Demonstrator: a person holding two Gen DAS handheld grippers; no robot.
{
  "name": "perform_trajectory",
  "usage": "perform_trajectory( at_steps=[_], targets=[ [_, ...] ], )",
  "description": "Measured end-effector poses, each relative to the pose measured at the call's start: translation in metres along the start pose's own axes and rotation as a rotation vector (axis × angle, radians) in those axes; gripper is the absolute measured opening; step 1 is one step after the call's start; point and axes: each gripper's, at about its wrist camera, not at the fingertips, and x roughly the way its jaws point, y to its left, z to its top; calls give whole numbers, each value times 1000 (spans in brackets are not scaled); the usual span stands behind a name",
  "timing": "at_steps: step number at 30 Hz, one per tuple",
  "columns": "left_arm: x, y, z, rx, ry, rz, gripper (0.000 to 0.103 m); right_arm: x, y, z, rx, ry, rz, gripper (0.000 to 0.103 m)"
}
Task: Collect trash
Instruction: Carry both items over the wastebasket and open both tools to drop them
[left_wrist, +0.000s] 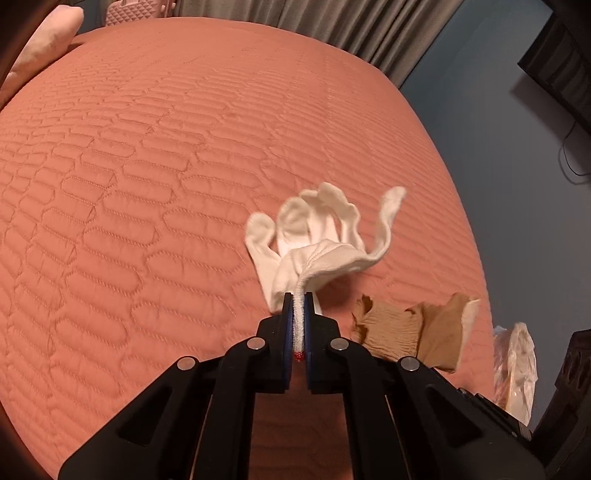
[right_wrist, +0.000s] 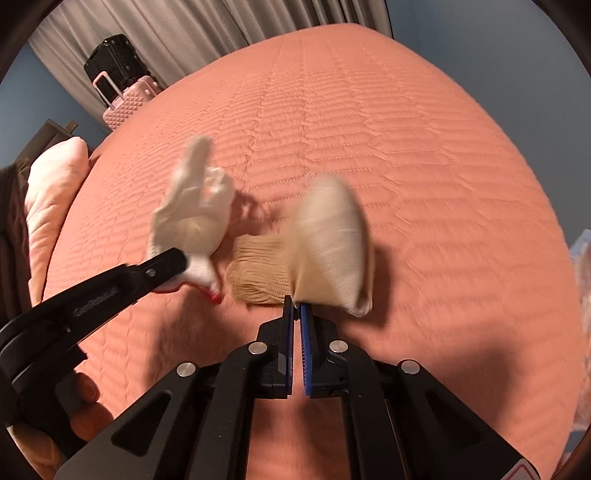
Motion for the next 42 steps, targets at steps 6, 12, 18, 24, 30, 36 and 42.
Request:
perform_trajectory(
  at_steps=[6, 12, 18, 24, 30, 36, 42],
  targets=[
    [-28, -29, -23, 49, -8, -11, 4, -50, -10, -17, 19, -63, 16, 4],
    [-58, -61, -42, 94, -24, -42, 4, -102, -26, -27, 44, -134, 17, 4],
    [-90, -96, -60, 160, -50, -83, 4, -154, -47, -37, 68, -212, 9, 4],
    [-113, -132, -70, 227, -76, -124, 4, -205, -79, -49, 108, -292, -1, 4],
    [-128, -175, -84, 301, -92, -161, 4, -248, -104, -55, 147, -366, -18, 4],
    [-140, -219, -100, 390, -104, -203, 4, -291, -136, -73, 180, -430, -43, 4],
    [-144, -261, -114, 479, -104, -258, 4, -328, -175, -84, 233, -486, -83, 4]
  ],
)
